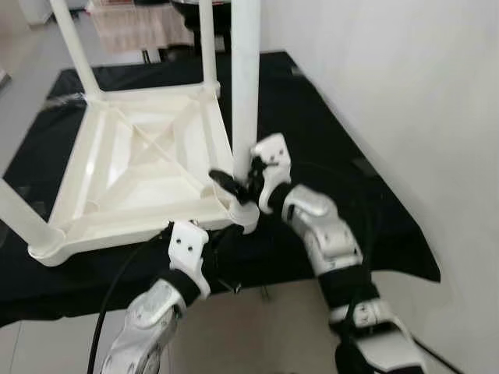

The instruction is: Building children table

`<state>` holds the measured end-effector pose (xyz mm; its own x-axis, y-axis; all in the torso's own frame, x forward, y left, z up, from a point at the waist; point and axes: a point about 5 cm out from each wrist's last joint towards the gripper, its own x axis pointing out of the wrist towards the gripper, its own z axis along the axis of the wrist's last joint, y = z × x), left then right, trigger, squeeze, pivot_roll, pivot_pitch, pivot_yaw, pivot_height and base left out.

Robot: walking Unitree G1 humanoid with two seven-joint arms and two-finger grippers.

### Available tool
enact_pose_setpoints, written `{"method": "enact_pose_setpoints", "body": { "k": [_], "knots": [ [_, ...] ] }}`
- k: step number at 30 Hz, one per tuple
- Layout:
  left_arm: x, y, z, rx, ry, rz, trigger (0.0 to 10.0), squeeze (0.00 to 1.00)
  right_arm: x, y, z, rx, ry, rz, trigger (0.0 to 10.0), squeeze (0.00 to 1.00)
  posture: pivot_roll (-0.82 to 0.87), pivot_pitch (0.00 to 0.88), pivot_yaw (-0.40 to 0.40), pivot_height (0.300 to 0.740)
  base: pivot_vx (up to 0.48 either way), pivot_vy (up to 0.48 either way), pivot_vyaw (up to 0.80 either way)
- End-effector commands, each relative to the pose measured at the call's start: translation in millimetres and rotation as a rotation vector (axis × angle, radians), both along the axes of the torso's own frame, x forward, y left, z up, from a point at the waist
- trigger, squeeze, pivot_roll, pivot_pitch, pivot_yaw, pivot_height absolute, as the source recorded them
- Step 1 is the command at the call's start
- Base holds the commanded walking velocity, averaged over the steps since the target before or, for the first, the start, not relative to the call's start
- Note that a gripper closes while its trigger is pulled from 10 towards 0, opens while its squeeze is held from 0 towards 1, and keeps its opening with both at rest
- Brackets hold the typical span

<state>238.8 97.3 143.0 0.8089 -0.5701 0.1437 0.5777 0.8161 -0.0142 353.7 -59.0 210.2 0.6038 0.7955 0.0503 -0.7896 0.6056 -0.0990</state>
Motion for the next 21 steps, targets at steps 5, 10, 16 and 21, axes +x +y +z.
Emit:
{"method": "enact_pose_setpoints", "body": {
  "k": [5, 10, 16, 21],
  "knots": [
    [-2.0, -2.2, -2, 0.003, 0.011, 0.001, 10.0, 0.0, -2.2, -7.0, -4, -0.101, -0.017, 0.305, 10.0, 0.0, 0.07, 0.124, -0.032, 0.74, 0.0, 0.0, 0.0],
    [-2.7, -2.2, -1, 0.003, 0.009, 0.004, 10.0, 0.0, 5.7, -18.1, -11, -0.137, 0.045, 0.361, 10.0, 0.0, 0.07, 0.124, -0.033, 0.74, 0.0, 0.0, 0.0],
    [-9.0, 4.0, 2, 0.039, -0.047, 0.089, 10.0, 0.0, 19.3, -32.4, -12, -0.129, 0.095, 0.274, 0.0, 0.0, 0.08, 0.127, -0.034, 0.74, 0.0, 0.0, 0.0],
    [-20.2, 10.2, 3, 0.017, -0.042, 0.139, 10.0, 0.0, 23.4, -50.2, -18, -0.1, 0.127, 0.22, 0.0, 0.0, 0.08, 0.132, -0.034, 0.74, 0.0, 0.0, 0.0]
  ]
}}
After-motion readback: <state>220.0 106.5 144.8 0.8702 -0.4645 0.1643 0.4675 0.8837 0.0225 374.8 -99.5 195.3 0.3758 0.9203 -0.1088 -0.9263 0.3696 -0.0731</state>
